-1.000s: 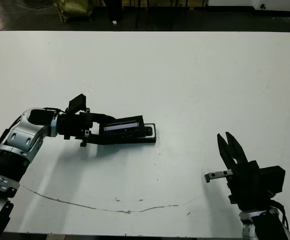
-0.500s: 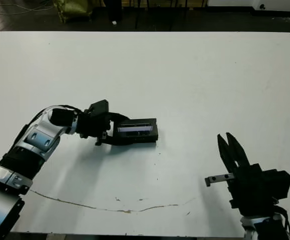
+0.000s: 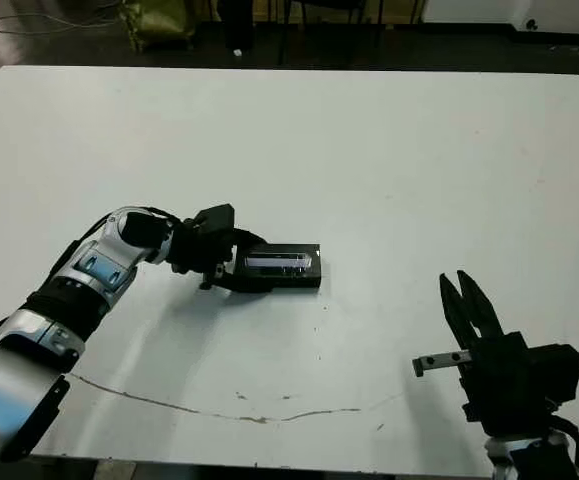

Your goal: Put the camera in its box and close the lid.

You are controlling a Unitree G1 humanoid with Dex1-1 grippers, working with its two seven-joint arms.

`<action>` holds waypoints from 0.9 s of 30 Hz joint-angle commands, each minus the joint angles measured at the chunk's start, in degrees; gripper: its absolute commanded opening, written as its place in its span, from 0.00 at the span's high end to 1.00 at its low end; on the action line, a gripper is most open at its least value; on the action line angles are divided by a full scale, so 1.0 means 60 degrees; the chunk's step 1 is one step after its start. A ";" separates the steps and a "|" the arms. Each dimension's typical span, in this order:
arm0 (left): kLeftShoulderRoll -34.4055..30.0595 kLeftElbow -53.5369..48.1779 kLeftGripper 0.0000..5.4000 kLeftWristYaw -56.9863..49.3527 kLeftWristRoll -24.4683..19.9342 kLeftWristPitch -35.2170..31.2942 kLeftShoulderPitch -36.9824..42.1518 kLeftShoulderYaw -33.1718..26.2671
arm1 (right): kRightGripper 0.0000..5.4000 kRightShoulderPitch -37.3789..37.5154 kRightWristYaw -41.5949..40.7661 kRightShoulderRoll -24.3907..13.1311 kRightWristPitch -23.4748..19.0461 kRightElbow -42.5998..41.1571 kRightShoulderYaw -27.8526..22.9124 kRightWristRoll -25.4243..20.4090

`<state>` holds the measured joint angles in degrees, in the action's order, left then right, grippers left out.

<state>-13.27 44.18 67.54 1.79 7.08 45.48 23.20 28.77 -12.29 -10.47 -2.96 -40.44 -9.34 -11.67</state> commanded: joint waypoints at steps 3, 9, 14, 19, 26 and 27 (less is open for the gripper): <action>0.0523 0.0759 0.54 0.0051 0.0205 -0.0618 -0.0129 0.0095 | 1.00 0.0448 0.0037 0.0119 -0.0012 -0.0186 -0.0030 -0.0100; 0.0463 0.1496 0.54 0.0630 0.0114 -0.0474 -0.0107 -0.0088 | 1.00 0.0545 0.0056 0.0119 -0.0067 -0.0204 -0.0116 -0.0121; 0.0376 0.1552 0.46 0.1213 0.0450 -0.0597 0.0004 0.0325 | 1.00 0.0561 0.0113 0.0199 -0.0098 -0.0475 0.0044 -0.0216; 0.0199 0.1609 0.25 0.1541 0.0748 -0.0094 0.0078 0.0739 | 1.00 0.0500 0.0038 0.0176 0.0071 -0.0210 0.0069 -0.0189; -0.0088 0.1681 0.00 0.1520 0.0859 0.0669 -0.0134 0.0905 | 1.00 0.0628 0.0170 0.0322 -0.0017 -0.0437 0.0318 -0.0347; -0.0156 0.1620 0.00 0.1514 0.0865 0.0729 -0.0197 0.0913 | 1.00 0.0646 0.0202 0.0286 -0.0033 -0.0527 0.0363 -0.0214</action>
<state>-12.07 51.50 75.74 1.53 11.82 49.30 25.13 29.85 -11.64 -9.29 -1.82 -42.85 -7.54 -13.28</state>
